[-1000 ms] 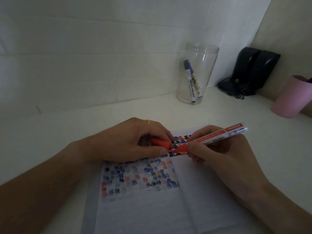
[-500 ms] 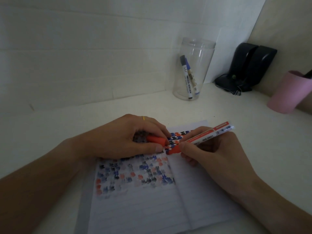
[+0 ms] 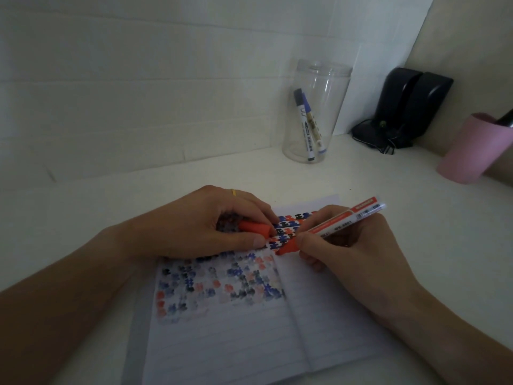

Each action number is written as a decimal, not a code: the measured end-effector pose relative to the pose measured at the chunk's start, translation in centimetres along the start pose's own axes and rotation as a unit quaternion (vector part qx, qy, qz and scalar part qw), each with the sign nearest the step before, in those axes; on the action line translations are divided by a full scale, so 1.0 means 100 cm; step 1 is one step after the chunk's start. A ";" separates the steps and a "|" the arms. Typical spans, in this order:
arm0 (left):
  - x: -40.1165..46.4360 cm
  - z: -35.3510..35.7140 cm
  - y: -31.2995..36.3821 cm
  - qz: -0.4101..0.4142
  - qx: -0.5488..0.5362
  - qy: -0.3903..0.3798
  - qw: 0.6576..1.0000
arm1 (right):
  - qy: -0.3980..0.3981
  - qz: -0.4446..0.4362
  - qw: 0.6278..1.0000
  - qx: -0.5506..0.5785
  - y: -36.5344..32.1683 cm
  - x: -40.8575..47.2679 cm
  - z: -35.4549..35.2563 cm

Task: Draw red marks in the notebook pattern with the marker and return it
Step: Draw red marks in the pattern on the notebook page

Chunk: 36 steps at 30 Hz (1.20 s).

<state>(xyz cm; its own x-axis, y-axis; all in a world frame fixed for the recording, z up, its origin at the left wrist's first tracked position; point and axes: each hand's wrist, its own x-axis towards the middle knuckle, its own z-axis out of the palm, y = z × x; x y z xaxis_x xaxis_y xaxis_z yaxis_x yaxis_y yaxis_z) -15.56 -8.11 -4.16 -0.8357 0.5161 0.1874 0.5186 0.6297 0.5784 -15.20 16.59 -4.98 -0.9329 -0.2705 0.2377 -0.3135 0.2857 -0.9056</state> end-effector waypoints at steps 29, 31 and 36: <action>0.000 0.000 0.000 0.005 -0.003 0.002 1.000 | -0.018 -0.011 1.000 0.006 -0.003 -0.002 0.000; 0.000 0.000 0.000 0.005 -0.005 0.002 1.000 | -0.012 -0.008 1.000 -0.001 -0.003 -0.002 0.000; 0.000 0.000 -0.001 0.006 -0.009 0.003 1.000 | 0.018 0.001 1.000 -0.016 -0.001 0.000 0.000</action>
<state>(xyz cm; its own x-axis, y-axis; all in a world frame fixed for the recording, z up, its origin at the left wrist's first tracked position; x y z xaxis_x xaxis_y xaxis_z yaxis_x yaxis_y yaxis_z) -15.64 -8.15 -4.22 -0.8305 0.5199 0.2002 0.5258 0.6127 0.5901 -15.17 16.57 -4.91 -0.9393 -0.2371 0.2479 -0.3160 0.3165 -0.8944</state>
